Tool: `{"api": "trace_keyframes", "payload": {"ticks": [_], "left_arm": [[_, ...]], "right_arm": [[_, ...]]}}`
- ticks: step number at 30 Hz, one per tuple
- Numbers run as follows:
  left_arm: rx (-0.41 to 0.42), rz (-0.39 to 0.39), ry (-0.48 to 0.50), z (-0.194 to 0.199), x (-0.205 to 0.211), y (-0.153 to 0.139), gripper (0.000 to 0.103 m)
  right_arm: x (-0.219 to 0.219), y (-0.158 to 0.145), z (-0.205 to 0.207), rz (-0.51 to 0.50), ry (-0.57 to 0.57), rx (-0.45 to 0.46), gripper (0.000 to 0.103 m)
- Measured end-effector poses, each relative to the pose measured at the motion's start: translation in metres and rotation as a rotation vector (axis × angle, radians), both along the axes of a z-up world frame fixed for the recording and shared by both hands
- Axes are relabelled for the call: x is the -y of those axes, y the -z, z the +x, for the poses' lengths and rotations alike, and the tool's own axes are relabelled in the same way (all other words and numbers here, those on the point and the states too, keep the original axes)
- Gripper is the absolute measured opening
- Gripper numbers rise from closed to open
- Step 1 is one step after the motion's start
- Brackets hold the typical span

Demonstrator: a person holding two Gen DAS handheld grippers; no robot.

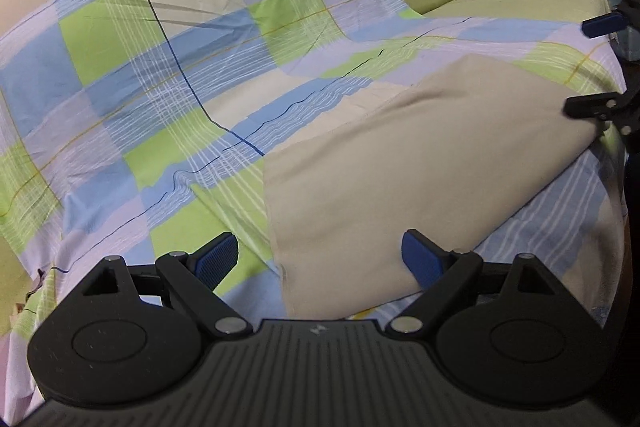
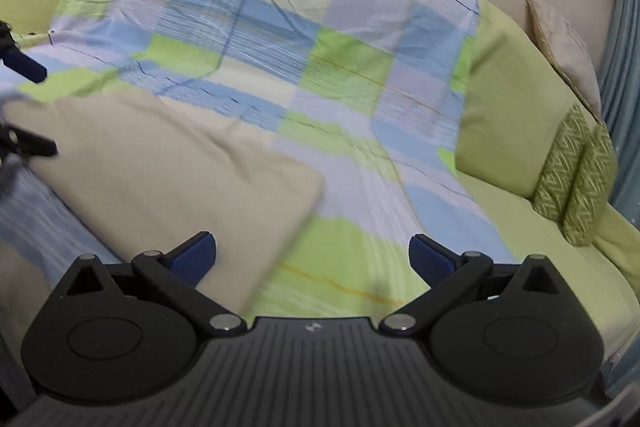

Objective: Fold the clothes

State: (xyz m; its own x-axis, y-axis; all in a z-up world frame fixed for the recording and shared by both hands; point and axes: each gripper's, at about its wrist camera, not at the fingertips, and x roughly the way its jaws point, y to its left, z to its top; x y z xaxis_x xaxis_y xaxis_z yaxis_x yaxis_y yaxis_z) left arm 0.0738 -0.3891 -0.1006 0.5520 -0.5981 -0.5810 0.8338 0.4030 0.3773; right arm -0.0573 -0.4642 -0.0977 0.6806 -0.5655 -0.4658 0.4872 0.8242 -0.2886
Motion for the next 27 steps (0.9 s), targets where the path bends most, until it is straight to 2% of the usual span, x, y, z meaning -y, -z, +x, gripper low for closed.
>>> {"api": "trace_keyframes", "payload": {"ticks": [4, 7, 9, 13, 17, 21, 24, 27], "left_arm": [[0.049, 0.022, -0.003, -0.011, 0.004, -0.007, 0.091], [0.065, 0.009, 0.005, -0.017, 0.017, -0.02, 0.091], [0.053, 0.001, 0.017, -0.016, 0.037, -0.027, 0.091], [0.1, 0.026, 0.083, -0.013, 0.089, -0.031, 0.091], [0.104, 0.055, 0.121, 0.002, 0.136, -0.019, 0.091], [0.104, 0.112, 0.14, 0.019, 0.163, 0.003, 0.091], [0.133, 0.134, 0.167, 0.027, 0.166, 0.016, 0.096], [0.149, 0.131, 0.186, 0.034, 0.164, 0.012, 0.096]], "right_arm": [[0.004, 0.003, -0.013, 0.021, 0.014, 0.02, 0.102], [0.01, -0.004, -0.015, 0.04, -0.027, 0.063, 0.102], [0.017, -0.007, -0.012, 0.032, -0.057, 0.084, 0.102], [0.048, -0.011, 0.009, 0.037, -0.113, 0.11, 0.102], [0.07, -0.002, 0.035, 0.048, -0.19, 0.08, 0.102], [0.087, 0.015, 0.057, 0.052, -0.266, 0.03, 0.102], [0.106, 0.021, 0.058, 0.07, -0.226, 0.045, 0.102], [0.118, 0.017, 0.051, 0.134, -0.196, 0.083, 0.101]]}}
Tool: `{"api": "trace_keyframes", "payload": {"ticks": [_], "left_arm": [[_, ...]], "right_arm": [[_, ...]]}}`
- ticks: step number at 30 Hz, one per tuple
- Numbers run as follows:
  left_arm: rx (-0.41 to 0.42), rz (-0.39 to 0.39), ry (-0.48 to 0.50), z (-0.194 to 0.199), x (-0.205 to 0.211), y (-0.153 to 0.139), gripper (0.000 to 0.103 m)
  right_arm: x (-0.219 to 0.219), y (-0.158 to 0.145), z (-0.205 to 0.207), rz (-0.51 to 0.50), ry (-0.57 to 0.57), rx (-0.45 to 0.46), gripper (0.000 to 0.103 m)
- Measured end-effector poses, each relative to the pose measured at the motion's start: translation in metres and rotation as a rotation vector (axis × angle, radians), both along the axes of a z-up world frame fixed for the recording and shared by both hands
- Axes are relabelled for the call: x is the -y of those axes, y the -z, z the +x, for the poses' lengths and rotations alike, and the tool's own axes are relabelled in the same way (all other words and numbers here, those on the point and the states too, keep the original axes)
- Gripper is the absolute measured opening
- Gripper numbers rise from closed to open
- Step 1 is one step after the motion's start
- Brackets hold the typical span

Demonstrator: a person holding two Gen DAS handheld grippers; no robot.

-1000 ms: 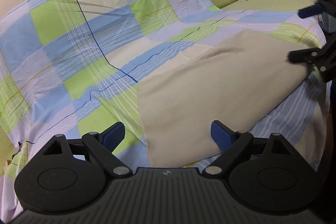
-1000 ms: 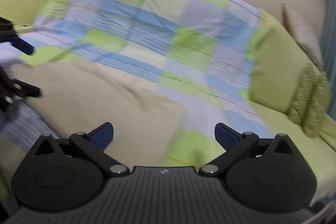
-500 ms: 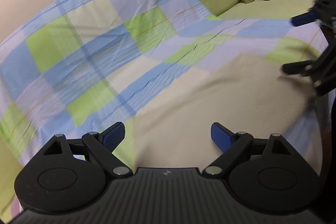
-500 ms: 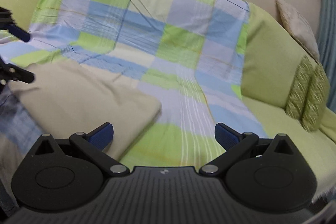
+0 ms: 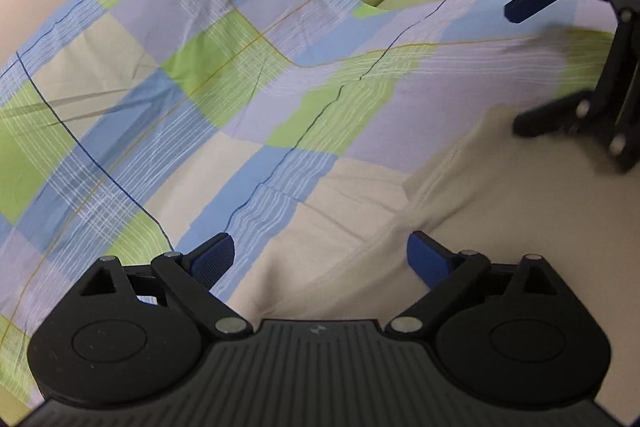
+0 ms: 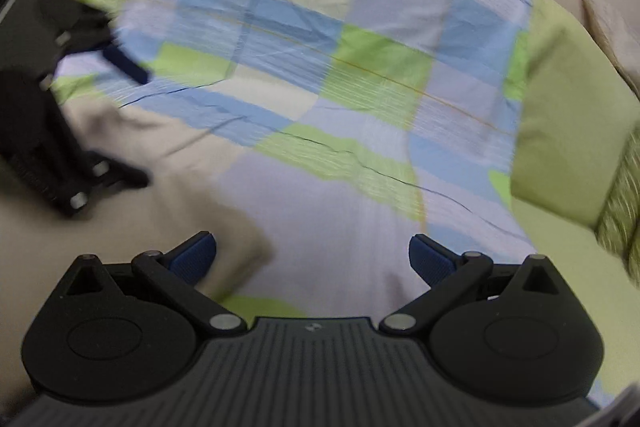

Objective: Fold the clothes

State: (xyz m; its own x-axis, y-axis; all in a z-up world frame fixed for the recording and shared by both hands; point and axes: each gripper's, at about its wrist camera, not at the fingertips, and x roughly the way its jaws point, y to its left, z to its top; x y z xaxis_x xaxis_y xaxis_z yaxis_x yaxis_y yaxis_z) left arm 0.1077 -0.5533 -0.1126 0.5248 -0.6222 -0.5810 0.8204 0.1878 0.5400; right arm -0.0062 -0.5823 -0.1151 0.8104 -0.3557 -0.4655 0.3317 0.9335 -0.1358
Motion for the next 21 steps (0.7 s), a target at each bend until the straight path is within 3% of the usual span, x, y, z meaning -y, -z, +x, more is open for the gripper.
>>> {"api": "trace_keyframes", "payload": {"ticks": [2, 5, 7, 9, 10, 14, 17, 21], "left_arm": [[-0.031, -0.026, 0.044, 0.006, -0.003, -0.008, 0.094], [-0.187, -0.099, 0.163, 0.019, -0.007, -0.024, 0.094], [-0.288, -0.113, 0.215, 0.027, -0.006, -0.028, 0.093], [-0.332, -0.107, 0.248, 0.031, -0.004, -0.029, 0.089], [-0.34, -0.098, 0.263, 0.031, -0.003, -0.029, 0.087], [-0.347, -0.054, 0.301, 0.029, 0.002, -0.022, 0.081], [-0.358, -0.033, 0.322, 0.025, 0.003, -0.016, 0.081], [-0.401, -0.004, 0.331, 0.025, 0.006, -0.01, 0.077]], "right_arm": [[0.007, -0.006, -0.008, 0.127, -0.029, 0.042, 0.099], [0.021, -0.009, -0.015, 0.372, -0.103, 0.093, 0.089], [0.034, -0.006, -0.017, 0.567, -0.137, 0.115, 0.065], [0.046, -0.002, -0.017, 0.698, -0.128, 0.137, 0.052], [0.05, 0.0, -0.016, 0.728, -0.12, 0.141, 0.047], [0.06, 0.003, -0.015, 0.818, -0.113, 0.145, 0.043], [0.058, 0.006, -0.011, 0.827, -0.104, 0.085, 0.042], [0.062, 0.011, -0.01, 0.884, -0.1, 0.113, 0.033]]}}
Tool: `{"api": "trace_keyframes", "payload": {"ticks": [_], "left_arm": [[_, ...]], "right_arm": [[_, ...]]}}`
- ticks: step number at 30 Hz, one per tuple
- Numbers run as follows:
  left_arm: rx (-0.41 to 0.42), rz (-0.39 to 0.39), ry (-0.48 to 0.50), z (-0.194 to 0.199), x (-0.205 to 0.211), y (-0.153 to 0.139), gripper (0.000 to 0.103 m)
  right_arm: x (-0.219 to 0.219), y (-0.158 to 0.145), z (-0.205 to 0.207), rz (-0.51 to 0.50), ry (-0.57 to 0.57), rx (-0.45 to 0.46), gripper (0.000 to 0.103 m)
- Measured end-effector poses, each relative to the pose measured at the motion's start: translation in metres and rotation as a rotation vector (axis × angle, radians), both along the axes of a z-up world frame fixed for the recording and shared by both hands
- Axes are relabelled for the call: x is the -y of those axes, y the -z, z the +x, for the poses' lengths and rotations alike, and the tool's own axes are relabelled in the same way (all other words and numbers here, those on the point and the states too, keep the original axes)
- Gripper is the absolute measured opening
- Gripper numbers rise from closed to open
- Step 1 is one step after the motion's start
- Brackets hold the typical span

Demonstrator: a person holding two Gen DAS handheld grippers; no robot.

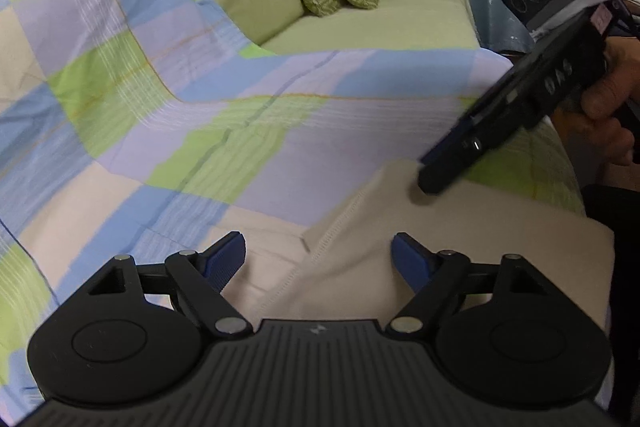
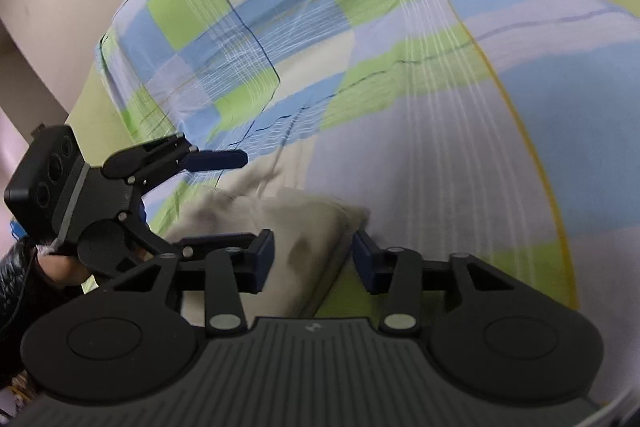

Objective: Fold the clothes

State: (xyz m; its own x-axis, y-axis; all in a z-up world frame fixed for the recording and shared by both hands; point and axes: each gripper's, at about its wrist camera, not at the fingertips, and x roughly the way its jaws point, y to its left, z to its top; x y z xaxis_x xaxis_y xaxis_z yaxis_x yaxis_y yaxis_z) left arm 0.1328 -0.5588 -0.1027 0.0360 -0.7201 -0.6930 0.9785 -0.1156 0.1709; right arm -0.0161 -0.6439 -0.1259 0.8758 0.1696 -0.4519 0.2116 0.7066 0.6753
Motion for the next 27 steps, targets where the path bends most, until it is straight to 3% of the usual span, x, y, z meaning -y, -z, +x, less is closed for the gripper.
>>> {"api": "trace_keyframes", "payload": {"ticks": [3, 8, 11, 13, 22, 27], "left_arm": [[0.001, 0.008, 0.011, 0.001, 0.002, -0.001, 0.077], [0.017, 0.022, 0.018, 0.006, 0.006, -0.002, 0.077], [0.024, 0.024, 0.017, 0.006, 0.006, -0.001, 0.077], [0.023, 0.026, 0.017, 0.006, 0.006, 0.001, 0.077], [0.032, 0.015, 0.007, 0.003, 0.0, 0.002, 0.078], [0.042, 0.007, 0.012, 0.003, -0.002, 0.001, 0.078]], "right_arm": [[0.001, -0.004, 0.007, 0.024, -0.013, 0.026, 0.033], [0.004, 0.002, 0.016, 0.024, -0.014, -0.018, 0.032], [0.003, -0.014, 0.007, -0.091, 0.061, -0.022, 0.033], [0.003, -0.018, 0.003, -0.095, 0.073, 0.002, 0.033], [-0.014, -0.019, 0.011, -0.08, -0.066, 0.046, 0.033], [-0.009, -0.009, 0.014, -0.067, -0.031, 0.005, 0.033]]}}
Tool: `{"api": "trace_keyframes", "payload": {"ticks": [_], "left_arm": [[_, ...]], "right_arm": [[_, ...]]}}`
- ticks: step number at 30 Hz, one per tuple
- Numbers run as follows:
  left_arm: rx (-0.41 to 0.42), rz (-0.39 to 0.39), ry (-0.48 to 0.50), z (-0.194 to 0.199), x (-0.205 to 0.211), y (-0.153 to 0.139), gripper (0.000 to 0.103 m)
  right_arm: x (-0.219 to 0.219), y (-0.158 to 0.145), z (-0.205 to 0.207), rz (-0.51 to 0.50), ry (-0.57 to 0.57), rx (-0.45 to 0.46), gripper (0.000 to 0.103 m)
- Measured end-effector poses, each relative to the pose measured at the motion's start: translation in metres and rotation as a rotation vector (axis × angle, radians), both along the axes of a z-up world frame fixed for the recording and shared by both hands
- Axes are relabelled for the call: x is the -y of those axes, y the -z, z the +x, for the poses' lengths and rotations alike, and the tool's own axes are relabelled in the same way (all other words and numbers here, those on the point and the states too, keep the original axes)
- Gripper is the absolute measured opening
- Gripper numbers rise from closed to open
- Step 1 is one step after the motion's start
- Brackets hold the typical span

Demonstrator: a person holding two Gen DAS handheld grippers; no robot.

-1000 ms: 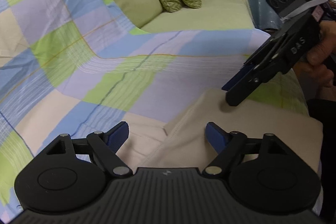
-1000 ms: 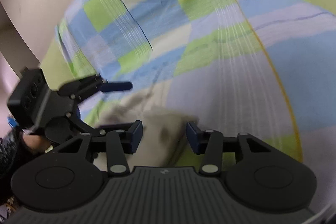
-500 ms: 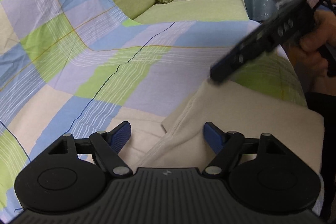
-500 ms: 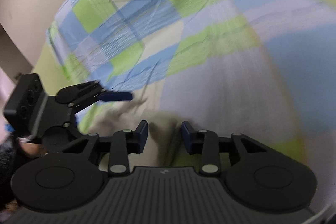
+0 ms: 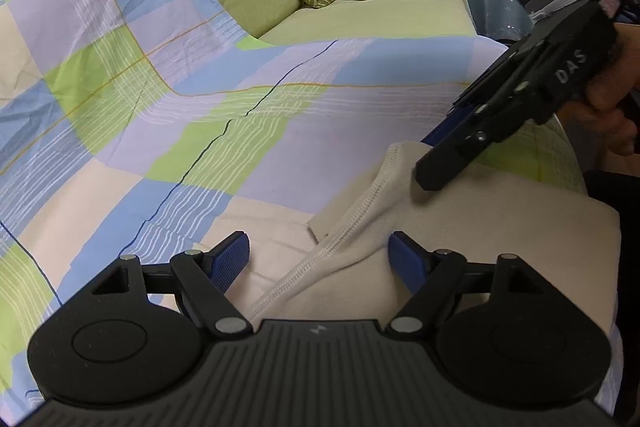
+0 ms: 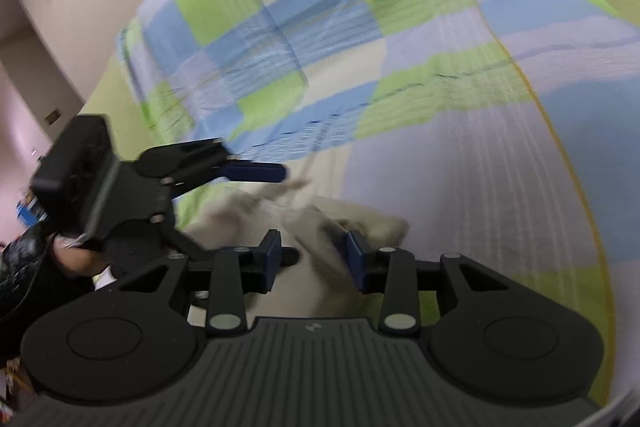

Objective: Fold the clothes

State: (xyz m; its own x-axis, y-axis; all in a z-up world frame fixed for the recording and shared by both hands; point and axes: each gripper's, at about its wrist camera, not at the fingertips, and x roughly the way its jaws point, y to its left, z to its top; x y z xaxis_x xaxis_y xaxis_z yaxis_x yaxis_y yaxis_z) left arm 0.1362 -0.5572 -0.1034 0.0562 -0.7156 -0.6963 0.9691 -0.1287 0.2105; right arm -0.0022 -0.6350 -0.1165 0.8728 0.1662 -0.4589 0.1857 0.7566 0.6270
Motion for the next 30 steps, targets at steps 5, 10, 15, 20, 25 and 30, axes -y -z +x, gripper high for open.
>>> {"api": "trace_keyframes", "payload": {"ticks": [5, 10, 15, 20, 25, 30], "left_arm": [[0.014, -0.005, 0.0, 0.002, -0.001, -0.002, 0.078], [0.01, -0.003, 0.002, 0.002, -0.002, -0.001, 0.078], [-0.001, -0.01, -0.002, 0.002, -0.002, 0.001, 0.078], [0.005, -0.04, 0.027, -0.001, -0.003, -0.003, 0.078], [-0.19, -0.025, 0.1, 0.011, 0.006, -0.02, 0.071], [-0.326, 0.137, 0.235, 0.018, 0.037, -0.02, 0.071]], "right_arm": [[0.006, 0.007, 0.004, 0.031, 0.003, -0.015, 0.032], [0.022, 0.023, 0.0, 0.199, 0.046, -0.007, 0.029], [0.028, 0.027, 0.001, 0.284, 0.076, -0.024, 0.027], [0.027, 0.024, 0.001, 0.263, 0.075, -0.047, 0.028], [0.005, 0.009, -0.003, 0.077, 0.002, -0.049, 0.029], [-0.02, -0.004, -0.016, -0.242, -0.02, -0.093, 0.029]]}}
